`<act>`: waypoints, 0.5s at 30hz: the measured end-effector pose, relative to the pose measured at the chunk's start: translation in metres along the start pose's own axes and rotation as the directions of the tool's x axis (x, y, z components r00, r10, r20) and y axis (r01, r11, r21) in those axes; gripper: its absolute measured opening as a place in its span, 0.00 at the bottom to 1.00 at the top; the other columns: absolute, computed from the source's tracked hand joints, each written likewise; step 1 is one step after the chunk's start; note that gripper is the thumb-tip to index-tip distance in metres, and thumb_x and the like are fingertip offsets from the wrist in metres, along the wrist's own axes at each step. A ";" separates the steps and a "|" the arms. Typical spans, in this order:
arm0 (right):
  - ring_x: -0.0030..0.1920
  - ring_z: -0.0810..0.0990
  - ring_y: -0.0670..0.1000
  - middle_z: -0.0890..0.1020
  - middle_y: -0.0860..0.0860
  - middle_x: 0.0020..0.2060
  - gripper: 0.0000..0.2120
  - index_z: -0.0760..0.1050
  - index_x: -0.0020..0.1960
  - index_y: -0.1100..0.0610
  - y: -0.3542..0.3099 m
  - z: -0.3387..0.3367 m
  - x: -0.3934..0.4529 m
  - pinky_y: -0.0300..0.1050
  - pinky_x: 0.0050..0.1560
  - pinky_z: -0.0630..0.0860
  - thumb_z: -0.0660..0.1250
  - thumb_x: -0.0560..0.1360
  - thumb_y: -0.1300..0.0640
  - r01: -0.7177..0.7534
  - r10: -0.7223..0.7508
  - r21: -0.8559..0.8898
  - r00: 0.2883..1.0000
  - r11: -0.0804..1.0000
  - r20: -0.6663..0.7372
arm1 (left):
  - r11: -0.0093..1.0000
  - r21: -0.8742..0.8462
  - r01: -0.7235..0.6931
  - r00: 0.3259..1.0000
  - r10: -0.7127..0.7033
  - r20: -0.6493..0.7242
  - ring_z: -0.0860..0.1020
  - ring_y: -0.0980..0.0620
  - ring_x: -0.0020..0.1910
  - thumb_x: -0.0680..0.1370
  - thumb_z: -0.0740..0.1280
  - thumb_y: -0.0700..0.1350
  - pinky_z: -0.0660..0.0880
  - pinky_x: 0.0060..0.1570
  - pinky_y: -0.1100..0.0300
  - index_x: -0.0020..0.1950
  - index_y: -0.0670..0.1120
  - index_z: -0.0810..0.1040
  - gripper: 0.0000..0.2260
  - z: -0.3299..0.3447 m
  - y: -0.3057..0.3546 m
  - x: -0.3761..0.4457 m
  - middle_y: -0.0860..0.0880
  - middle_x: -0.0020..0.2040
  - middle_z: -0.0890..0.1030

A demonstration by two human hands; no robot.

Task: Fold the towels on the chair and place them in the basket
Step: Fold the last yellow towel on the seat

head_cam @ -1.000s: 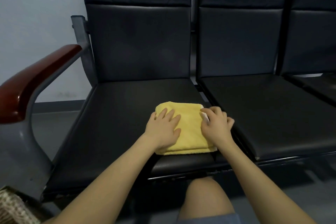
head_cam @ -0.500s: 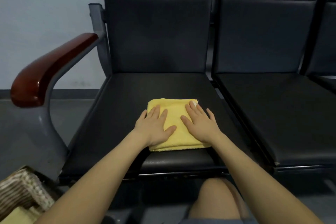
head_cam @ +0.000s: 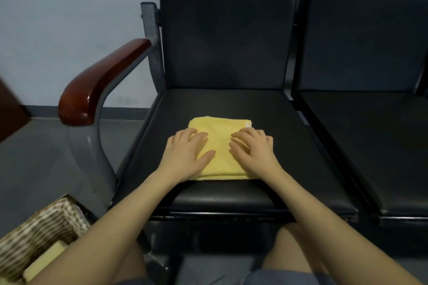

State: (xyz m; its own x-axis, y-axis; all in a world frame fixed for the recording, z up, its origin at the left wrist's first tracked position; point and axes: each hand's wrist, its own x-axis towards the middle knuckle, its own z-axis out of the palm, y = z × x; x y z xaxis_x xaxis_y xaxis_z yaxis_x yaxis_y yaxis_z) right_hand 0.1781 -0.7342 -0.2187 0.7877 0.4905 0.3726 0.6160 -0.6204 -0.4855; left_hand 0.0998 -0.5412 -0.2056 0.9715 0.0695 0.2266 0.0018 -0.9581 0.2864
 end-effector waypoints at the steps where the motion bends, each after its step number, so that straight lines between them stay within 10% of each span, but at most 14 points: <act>1: 0.54 0.68 0.45 0.75 0.43 0.53 0.26 0.78 0.58 0.49 -0.001 -0.002 -0.005 0.42 0.55 0.57 0.54 0.73 0.36 0.042 -0.044 0.074 0.999 0.996 0.017 | 0.998 -0.038 -0.045 0.999 0.044 -0.011 0.65 0.50 0.65 0.70 0.49 0.69 0.60 0.64 0.54 0.68 0.52 0.71 0.35 -0.002 -0.001 -0.006 0.50 0.65 0.69; 9: 0.54 0.71 0.46 0.75 0.40 0.52 0.25 0.77 0.57 0.48 0.000 -0.013 -0.033 0.45 0.58 0.67 0.64 0.68 0.32 0.113 -0.118 0.036 0.976 0.993 0.183 | 0.941 0.128 -0.312 0.946 0.320 -0.046 0.79 0.47 0.46 0.76 0.56 0.62 0.76 0.44 0.54 0.57 0.49 0.80 0.22 0.003 -0.012 -0.038 0.49 0.51 0.79; 15: 0.57 0.71 0.43 0.76 0.41 0.55 0.15 0.77 0.57 0.52 0.007 -0.022 -0.043 0.39 0.60 0.67 0.74 0.72 0.51 0.081 -0.104 0.115 0.973 0.990 0.205 | 0.946 0.131 -0.297 0.954 0.300 0.001 0.79 0.49 0.38 0.73 0.56 0.68 0.75 0.44 0.54 0.59 0.49 0.79 0.28 -0.001 -0.019 -0.037 0.50 0.52 0.79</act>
State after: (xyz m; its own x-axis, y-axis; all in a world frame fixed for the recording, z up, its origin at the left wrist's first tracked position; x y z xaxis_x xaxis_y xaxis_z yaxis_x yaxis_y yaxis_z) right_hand 0.1484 -0.7730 -0.2213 0.7013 0.6674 0.2506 0.6731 -0.5041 -0.5411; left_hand 0.0635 -0.5251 -0.2186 0.9276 -0.2213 0.3011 -0.2564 -0.9631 0.0819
